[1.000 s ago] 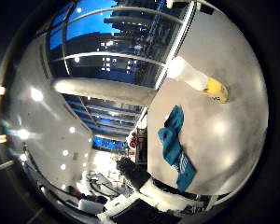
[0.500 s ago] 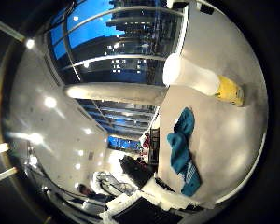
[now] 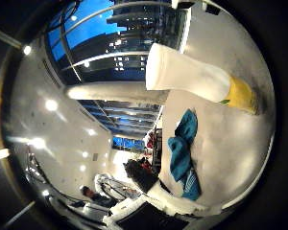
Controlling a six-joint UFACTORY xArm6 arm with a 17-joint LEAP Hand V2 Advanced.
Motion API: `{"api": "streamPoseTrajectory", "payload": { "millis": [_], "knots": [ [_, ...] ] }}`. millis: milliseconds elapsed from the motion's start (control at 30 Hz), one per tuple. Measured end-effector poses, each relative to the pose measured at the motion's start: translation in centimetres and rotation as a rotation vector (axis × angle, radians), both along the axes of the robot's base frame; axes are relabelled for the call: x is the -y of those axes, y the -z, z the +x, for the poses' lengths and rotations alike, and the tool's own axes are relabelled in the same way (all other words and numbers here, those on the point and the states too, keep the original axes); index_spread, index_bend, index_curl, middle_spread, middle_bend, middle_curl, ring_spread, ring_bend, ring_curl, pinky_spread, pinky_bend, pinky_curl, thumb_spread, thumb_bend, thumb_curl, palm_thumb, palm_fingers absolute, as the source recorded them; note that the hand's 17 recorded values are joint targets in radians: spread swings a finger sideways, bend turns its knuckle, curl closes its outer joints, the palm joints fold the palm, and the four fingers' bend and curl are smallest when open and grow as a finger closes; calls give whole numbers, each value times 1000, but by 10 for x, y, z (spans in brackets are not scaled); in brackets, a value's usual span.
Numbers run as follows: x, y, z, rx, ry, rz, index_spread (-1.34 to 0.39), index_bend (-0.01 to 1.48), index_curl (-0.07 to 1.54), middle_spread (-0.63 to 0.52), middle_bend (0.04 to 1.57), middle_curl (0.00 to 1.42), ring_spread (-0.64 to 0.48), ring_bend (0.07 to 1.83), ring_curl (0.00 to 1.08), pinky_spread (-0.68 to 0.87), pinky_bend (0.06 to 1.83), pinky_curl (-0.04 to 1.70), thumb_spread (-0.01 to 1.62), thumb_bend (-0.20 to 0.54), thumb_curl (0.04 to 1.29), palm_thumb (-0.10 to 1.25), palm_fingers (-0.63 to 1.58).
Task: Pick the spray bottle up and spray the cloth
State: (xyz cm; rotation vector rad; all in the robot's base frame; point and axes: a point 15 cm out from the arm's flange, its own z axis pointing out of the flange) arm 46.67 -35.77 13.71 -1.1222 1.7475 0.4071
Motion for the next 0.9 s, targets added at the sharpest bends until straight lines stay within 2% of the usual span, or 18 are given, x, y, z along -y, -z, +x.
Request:
{"api": "streamPoseTrajectory", "payload": {
  "millis": [267, 600, 700, 733, 767, 800, 867, 900],
  "knots": [
    [-20, 9, 15, -6, -33, 10, -237, 146, 251, 41, 235, 353, 67, 394, 259, 407, 509, 302, 934, -31, 286, 377, 94],
    [-29, 14, 49, 22, 13, 10, -232, 155, 259, 30, 256, 355, 46, 412, 257, 402, 498, 291, 933, -26, 287, 399, 161],
    [-33, 14, 62, 31, 27, 2, -234, 162, 267, -12, 336, 376, -18, 460, 259, 365, 493, 275, 934, -24, 294, 441, 327],
    [-35, 16, 64, 30, 26, -1, -245, 156, 267, -39, 400, 401, -52, 552, 287, 311, 500, 276, 933, -22, 294, 451, 485],
    [-36, 17, 66, 29, 25, -5, -251, 151, 254, -56, 402, 397, -72, 566, 274, 281, 493, 259, 934, -20, 297, 461, 496],
    [-36, 18, 68, 28, 28, -11, -268, 151, 256, -93, 459, 422, -114, 654, 300, 186, 518, 258, 932, -20, 299, 477, 609],
    [-38, 20, 74, 27, 32, -20, -320, 158, 251, -159, 561, 475, -188, 827, 362, -85, 678, 294, 931, -20, 301, 509, 907],
    [-41, 21, 76, 25, 31, -23, -332, 164, 263, -177, 574, 494, -203, 856, 387, -152, 712, 317, 929, -22, 302, 516, 890]
  ]
}}
